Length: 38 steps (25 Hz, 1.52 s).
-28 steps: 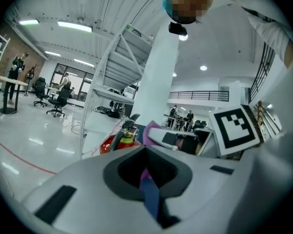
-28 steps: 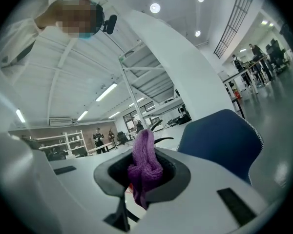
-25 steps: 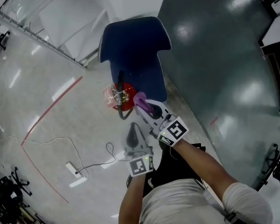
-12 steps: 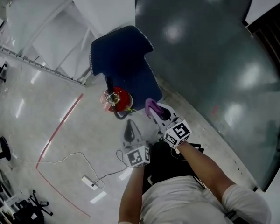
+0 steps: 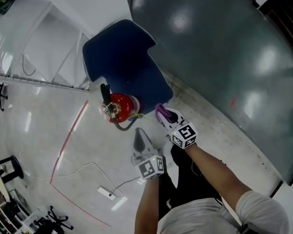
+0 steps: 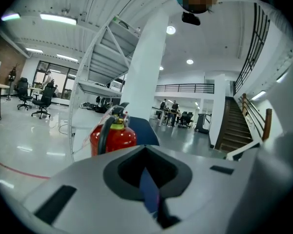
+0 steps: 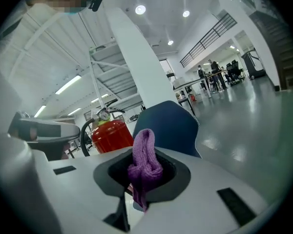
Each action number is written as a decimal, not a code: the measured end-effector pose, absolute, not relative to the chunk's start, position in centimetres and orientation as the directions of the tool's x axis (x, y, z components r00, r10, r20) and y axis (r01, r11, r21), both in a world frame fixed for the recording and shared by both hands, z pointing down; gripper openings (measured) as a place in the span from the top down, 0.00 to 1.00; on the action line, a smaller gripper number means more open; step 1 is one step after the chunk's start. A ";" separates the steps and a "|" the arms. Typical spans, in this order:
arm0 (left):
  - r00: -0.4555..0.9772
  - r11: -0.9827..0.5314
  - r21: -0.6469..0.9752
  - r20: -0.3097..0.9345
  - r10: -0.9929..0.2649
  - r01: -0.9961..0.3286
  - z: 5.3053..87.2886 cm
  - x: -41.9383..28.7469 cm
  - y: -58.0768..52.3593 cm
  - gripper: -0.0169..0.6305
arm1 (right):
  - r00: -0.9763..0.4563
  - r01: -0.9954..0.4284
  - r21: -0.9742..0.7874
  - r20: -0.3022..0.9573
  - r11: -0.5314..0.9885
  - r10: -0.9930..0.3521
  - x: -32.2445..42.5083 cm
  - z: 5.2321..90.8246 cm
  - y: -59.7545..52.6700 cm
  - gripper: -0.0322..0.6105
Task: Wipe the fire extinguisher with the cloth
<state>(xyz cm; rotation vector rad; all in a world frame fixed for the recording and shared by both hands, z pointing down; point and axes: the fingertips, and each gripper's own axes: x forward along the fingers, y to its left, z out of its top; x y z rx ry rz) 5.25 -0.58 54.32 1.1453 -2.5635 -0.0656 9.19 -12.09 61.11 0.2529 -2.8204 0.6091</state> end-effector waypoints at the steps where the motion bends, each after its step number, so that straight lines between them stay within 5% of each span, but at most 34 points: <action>1: -0.611 0.668 0.179 0.288 -0.737 -0.722 54.9 5.2 -0.6 0.97 | -0.952 -0.226 -0.384 0.282 0.895 -0.120 8.6 62.2 -12.0 0.86; 20: -0.544 0.606 0.231 0.281 -0.791 -0.761 63.8 3.0 -0.2 0.97 | -0.920 -0.259 -0.412 0.381 0.873 -0.093 0.5 82.5 -10.3 0.86; 38: -0.568 0.627 0.234 0.275 -0.776 -0.743 63.3 3.1 0.0 0.97 | -0.964 -0.174 -0.475 0.261 0.862 -0.051 -0.2 75.8 -8.6 0.86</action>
